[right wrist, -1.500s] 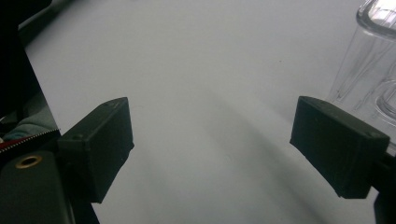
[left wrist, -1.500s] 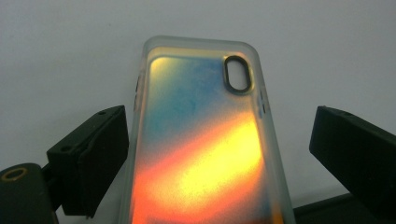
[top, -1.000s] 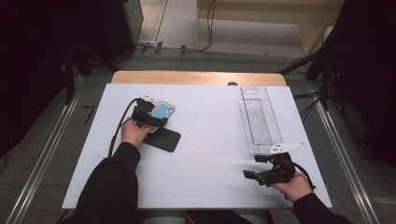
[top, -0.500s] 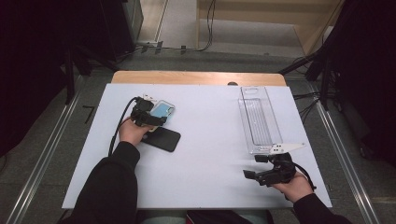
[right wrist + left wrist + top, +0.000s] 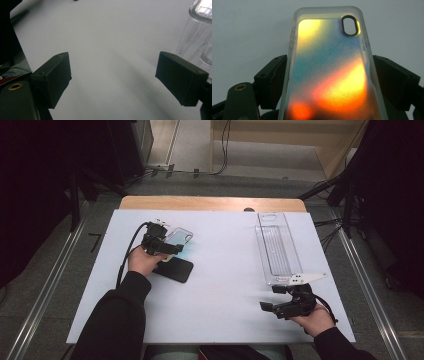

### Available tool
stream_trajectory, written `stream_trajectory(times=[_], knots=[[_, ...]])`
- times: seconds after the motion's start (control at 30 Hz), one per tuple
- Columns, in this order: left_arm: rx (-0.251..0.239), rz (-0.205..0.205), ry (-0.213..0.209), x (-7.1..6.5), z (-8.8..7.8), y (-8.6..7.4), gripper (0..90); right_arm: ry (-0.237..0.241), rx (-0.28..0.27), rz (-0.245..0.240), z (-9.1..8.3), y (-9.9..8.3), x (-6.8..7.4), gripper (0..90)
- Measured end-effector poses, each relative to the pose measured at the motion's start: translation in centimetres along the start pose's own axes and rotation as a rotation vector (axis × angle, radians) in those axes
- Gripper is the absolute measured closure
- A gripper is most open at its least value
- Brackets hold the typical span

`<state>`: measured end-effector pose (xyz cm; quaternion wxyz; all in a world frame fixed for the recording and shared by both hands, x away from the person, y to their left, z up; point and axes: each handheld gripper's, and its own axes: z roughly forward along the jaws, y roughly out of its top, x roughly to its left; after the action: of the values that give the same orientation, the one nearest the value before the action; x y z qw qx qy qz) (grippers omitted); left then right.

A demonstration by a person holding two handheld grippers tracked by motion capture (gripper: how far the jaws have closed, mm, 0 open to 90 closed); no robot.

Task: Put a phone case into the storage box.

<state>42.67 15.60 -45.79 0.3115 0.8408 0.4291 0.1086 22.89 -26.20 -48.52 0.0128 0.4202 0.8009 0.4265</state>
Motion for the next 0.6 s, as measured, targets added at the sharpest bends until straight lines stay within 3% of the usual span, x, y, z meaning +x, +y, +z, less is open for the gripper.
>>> stream_trajectory(times=[0.4, 0.6], knots=[[0.007, -0.016, -0.069, -1.6, -2.0, -1.1, 16.7, -0.013, 0.008, -0.015, 0.2, 0.2, 0.2, 11.3], [0.022, 0.003, -0.078, -3.1, -2.3, -1.6, 16.7, -0.027, 0.017, 0.011, 0.4, 0.3, 0.4, 11.3]])
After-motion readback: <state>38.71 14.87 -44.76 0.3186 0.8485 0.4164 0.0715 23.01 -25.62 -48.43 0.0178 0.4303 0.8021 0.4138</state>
